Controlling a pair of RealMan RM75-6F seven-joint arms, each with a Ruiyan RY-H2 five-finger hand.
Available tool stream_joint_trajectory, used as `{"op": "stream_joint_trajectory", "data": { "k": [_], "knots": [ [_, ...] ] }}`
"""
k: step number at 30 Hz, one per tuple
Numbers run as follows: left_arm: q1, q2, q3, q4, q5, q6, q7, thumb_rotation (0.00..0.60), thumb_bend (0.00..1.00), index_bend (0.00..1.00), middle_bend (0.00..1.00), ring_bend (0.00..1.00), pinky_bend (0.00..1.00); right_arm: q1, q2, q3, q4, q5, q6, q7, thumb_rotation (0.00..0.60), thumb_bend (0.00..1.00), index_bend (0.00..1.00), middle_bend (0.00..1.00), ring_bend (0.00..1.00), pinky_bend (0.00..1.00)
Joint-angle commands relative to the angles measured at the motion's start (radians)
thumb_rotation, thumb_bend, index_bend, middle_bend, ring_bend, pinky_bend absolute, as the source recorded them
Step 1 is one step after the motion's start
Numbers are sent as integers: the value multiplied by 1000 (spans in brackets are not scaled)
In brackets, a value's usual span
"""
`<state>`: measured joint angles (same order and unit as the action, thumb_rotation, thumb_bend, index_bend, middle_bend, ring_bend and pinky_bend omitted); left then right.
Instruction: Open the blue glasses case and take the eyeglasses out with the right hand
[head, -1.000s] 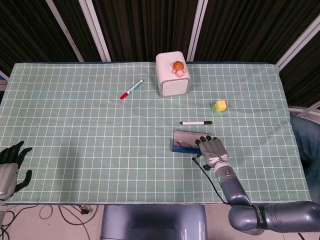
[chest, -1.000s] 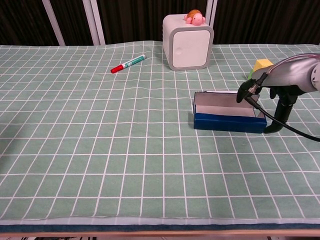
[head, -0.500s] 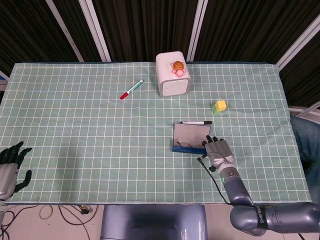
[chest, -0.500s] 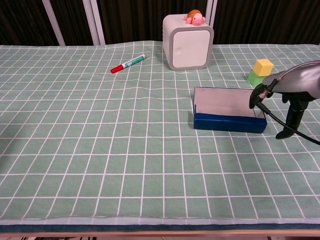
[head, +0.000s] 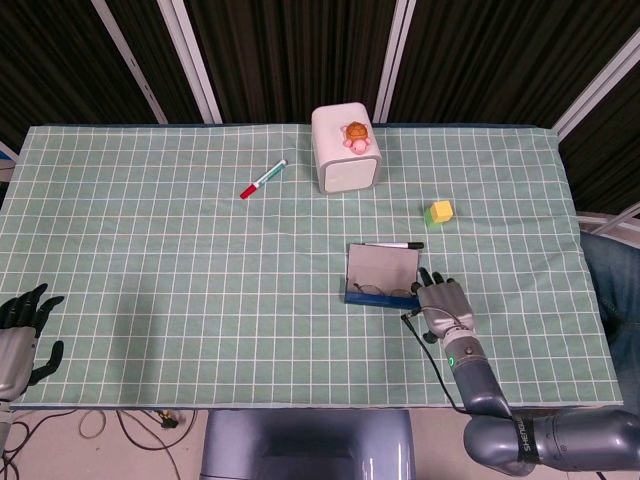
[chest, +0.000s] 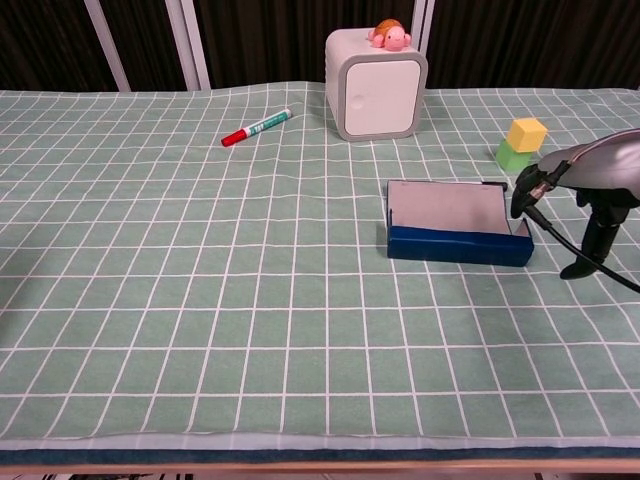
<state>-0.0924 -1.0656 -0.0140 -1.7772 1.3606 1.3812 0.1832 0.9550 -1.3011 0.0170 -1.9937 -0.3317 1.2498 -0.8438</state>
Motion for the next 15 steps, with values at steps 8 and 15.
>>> {"op": "stream_joint_trajectory", "data": {
  "k": [8,15],
  "knots": [
    [0,1,0,-1,-1,-1,-1,600,462,152,0,0,70,-4,-34,4,43,33,-11,-28,600,238,249,0,101,239],
    [-1,2,0,-3,-4,-5,-2,600,462,152,0,0,71,-8,-48,-3,41,33,-4,-52,600,237,248,0,101,239]
  ]
}}
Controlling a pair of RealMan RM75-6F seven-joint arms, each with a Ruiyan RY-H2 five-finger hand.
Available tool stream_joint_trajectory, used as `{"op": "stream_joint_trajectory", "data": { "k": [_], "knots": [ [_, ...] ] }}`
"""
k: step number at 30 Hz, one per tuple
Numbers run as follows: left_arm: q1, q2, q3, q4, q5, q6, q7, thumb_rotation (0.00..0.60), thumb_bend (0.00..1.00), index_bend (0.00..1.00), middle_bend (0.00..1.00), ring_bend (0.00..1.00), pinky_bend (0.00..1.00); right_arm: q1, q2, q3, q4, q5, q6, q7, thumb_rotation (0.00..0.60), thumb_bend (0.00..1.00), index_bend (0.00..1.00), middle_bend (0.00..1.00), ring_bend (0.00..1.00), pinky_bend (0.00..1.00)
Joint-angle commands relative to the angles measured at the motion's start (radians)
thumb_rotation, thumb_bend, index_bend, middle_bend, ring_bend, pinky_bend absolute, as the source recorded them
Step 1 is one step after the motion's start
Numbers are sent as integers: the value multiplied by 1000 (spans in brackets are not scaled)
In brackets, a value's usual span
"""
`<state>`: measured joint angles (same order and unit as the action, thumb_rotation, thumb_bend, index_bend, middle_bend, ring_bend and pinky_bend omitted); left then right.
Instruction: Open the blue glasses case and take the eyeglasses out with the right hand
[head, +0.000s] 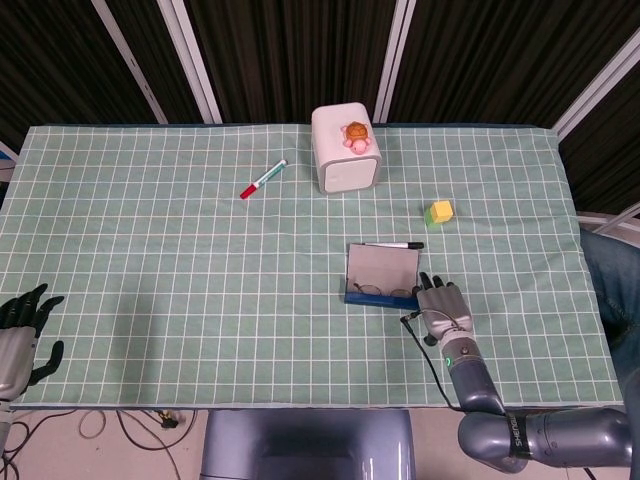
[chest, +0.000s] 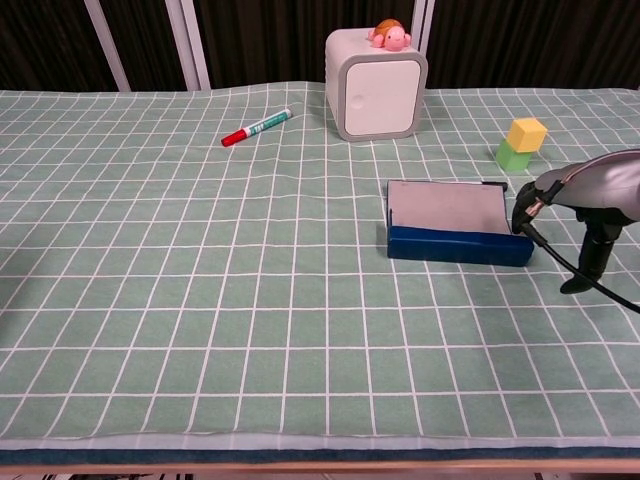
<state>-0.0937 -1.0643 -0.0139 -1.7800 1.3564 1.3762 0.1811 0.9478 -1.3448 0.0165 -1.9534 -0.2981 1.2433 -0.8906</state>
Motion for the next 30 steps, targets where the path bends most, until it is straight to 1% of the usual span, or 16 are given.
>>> {"op": "stream_joint_trajectory", "data": {
  "k": [1,14,21,30],
  "knots": [
    [0,1,0,-1,0,0,0,600,463,152,0,0,71,-2,-8,-4,3,1,3,-10,600,238,248,0,101,239],
    [0,2,0,-2,-2,0,-2,600,463,154,0,0,70,-2,-6,0,30,48,3,-49,600,238,244,0,95,239],
    [0,2,0,-3,-3,-1,0,600,463,155,0,0,70,0,1,14,53,84,-13,-59,600,241,244,0,95,239],
    [0,3,0,-3,-4,0,-1,600,463,156,0,0,70,-1,-17,21,113,98,-29,-70,600,241,244,0,95,239]
  ]
}}
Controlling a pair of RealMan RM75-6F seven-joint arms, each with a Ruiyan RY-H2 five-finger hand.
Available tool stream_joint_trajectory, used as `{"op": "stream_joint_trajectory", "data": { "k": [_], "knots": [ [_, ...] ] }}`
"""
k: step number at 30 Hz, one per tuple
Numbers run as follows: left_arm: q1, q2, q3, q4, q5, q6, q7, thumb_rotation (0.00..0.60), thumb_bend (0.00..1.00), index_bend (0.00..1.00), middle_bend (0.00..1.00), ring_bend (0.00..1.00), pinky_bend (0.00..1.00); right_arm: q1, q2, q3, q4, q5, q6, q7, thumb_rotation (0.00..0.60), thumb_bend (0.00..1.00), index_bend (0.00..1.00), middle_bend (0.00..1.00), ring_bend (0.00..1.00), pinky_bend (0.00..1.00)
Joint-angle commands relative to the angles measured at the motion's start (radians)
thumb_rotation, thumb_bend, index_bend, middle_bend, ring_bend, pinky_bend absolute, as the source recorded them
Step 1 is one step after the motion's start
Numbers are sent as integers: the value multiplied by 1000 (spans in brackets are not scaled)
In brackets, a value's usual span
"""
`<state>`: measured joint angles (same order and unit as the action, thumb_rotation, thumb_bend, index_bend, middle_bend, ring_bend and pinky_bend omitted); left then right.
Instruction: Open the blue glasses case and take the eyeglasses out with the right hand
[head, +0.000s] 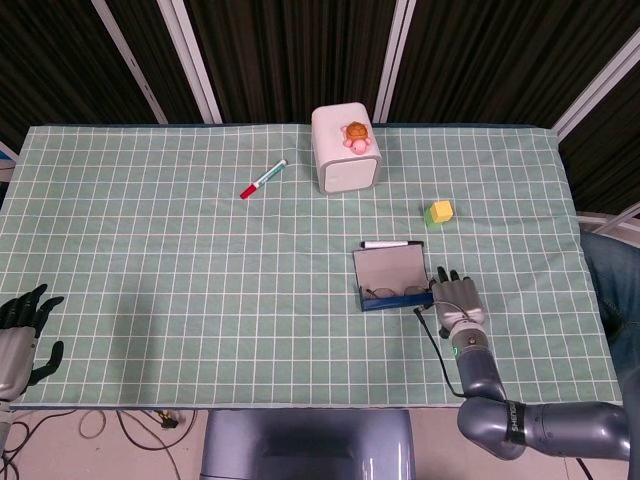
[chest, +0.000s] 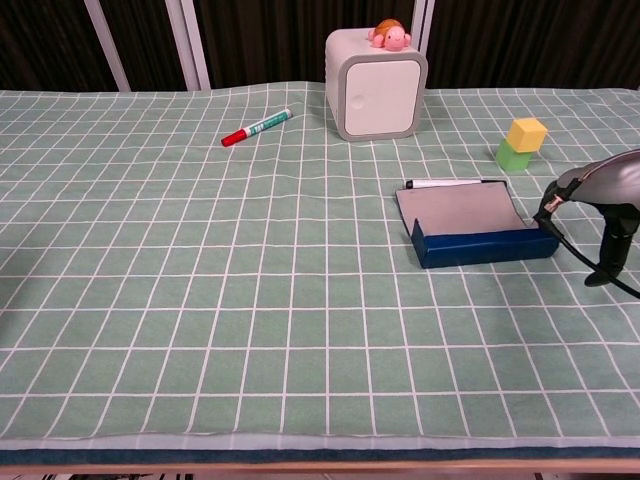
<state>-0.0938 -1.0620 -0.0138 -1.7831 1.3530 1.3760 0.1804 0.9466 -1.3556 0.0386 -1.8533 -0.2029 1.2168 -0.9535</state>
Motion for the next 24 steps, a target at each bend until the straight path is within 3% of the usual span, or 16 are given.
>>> {"op": "stream_joint_trajectory", "data": {
  "k": [1,24],
  "knots": [
    [0,0,0,0,0,0,0,600,463,156,0,0,70,1,-10,-4,22,0,1,-12,600,241,244,0,95,239],
    [-1,1,0,2,-1,-1,0,600,463,158,0,0,71,27,-111,52,131,-39,16,-51,600,243,245,2,98,239]
  ]
}}
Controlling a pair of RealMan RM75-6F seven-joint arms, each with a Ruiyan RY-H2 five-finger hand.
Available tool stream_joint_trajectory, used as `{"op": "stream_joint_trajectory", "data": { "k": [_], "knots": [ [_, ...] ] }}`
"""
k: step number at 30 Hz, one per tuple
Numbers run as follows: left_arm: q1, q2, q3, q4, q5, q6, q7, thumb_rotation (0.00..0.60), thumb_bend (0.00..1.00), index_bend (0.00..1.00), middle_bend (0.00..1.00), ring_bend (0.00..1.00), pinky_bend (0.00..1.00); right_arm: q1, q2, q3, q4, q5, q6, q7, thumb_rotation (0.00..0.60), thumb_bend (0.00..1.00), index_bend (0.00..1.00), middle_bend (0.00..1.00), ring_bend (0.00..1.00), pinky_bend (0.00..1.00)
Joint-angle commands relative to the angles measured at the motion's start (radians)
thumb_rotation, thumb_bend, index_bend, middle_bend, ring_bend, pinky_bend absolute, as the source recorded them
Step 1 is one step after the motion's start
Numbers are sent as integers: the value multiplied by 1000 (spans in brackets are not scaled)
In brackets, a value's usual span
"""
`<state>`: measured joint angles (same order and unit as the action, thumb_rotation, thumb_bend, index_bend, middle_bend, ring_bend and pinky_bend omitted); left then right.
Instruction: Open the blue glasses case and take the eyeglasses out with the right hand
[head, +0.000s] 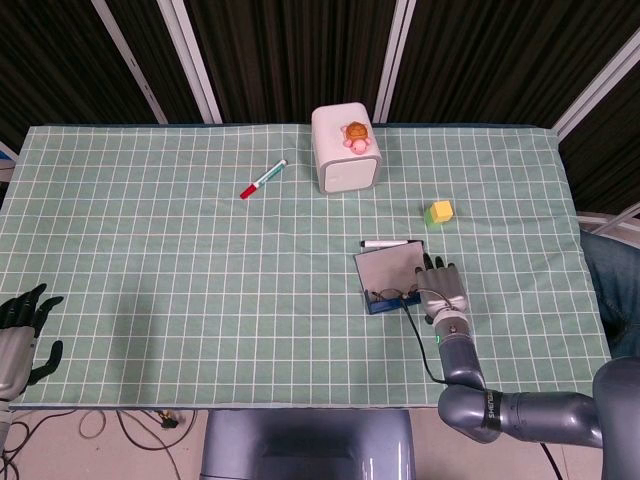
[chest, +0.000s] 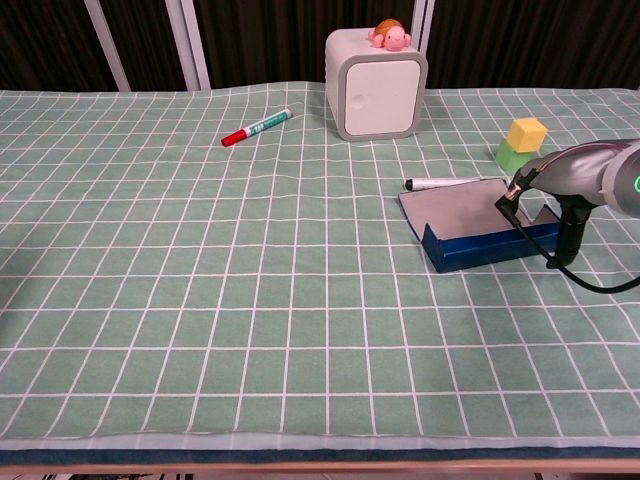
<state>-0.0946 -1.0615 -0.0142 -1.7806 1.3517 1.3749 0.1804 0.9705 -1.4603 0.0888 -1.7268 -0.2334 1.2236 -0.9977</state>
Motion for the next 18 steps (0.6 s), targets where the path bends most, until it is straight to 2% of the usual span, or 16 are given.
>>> {"op": "stream_joint_trajectory", "data": {
  "k": [1,10,18],
  "knots": [
    [0,0,0,0,1,0,0,600,463,158,0,0,71,4,-10,3,8,-15,14,-11,600,243,245,6,100,239],
    [0,1,0,-1,-2,-1,2,600,464,158,0,0,70,-30,-61,-29,96,-165,71,15,600,244,233,19,102,239],
    [0,1,0,-2,-5,-1,4,600,464,159,0,0,71,-68,-93,-28,178,-251,45,68,600,243,232,37,102,239]
  ]
}}
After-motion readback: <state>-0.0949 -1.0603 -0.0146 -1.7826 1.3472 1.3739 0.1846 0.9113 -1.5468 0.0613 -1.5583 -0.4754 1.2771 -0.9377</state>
